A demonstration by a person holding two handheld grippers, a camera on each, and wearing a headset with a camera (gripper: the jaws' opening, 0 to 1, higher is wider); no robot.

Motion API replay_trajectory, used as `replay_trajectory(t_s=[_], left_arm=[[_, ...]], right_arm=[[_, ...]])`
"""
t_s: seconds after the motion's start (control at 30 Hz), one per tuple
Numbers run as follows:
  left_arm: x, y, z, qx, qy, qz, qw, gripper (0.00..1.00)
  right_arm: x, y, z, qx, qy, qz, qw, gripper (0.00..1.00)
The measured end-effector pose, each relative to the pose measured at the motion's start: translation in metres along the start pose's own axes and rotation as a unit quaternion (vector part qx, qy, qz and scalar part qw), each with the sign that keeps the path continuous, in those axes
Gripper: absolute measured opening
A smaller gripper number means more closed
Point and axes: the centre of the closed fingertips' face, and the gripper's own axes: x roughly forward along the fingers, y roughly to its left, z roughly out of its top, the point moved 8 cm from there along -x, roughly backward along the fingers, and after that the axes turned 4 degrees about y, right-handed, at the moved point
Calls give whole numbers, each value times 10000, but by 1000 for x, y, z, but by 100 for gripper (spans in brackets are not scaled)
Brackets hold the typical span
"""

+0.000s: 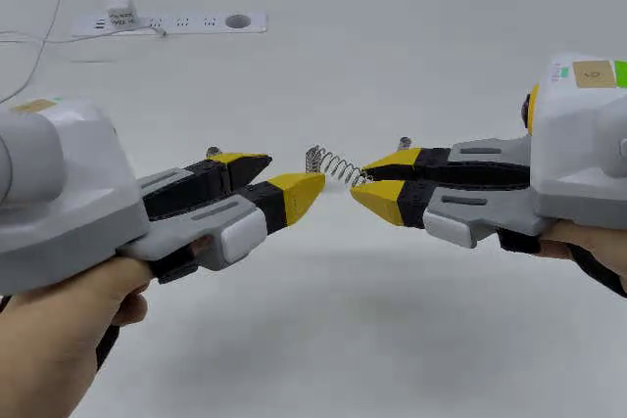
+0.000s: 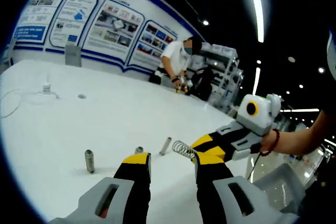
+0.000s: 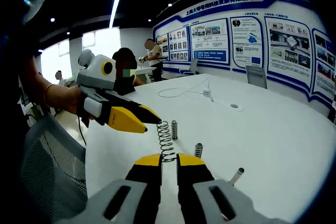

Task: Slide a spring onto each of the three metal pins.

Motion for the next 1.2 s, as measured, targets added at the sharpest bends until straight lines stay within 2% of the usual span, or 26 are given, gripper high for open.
replay_trajectory(t_s=[0.37, 0.77, 1.2], left_arm=[[0, -6, 4, -524, -327, -385, 9973, 23], [2, -9, 4, -518, -338, -483, 9969, 14], [3, -13, 5, -475, -271, -586, 9968, 12]], right_arm=[[1, 7, 9, -31, -280, 172, 9995, 11], [2, 8, 8, -58, -281, 275, 9992, 11], [2, 8, 4, -171, -158, 230, 9995, 12]])
